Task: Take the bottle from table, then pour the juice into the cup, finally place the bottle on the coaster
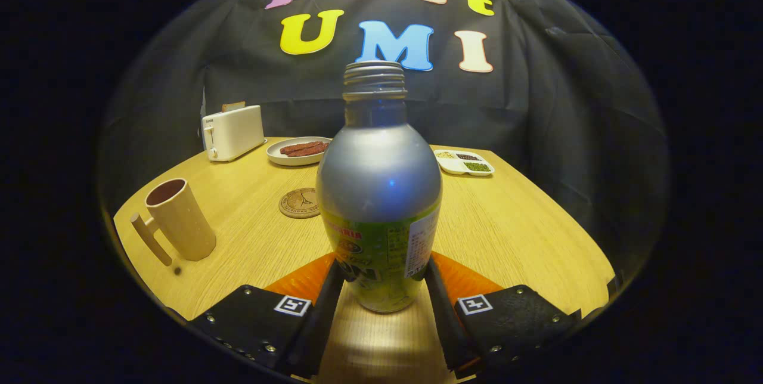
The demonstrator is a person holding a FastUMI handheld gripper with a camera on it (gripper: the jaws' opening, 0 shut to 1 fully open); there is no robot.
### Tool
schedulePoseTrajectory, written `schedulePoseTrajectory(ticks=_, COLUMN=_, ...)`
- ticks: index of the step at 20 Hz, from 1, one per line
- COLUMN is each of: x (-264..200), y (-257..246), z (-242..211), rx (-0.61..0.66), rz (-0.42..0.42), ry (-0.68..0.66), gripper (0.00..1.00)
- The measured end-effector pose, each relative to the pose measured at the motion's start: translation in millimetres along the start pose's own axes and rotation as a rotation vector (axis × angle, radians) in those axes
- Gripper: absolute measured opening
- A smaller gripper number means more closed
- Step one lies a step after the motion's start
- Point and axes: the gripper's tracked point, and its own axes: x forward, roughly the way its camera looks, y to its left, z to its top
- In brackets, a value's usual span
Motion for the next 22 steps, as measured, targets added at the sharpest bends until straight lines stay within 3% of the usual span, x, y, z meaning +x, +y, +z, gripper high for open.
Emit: schedulePoseTrajectory(ticks=22, x=-5, y=64, z=58, rx=-0.666, rz=0.041, ry=-0.054, gripper=0.75)
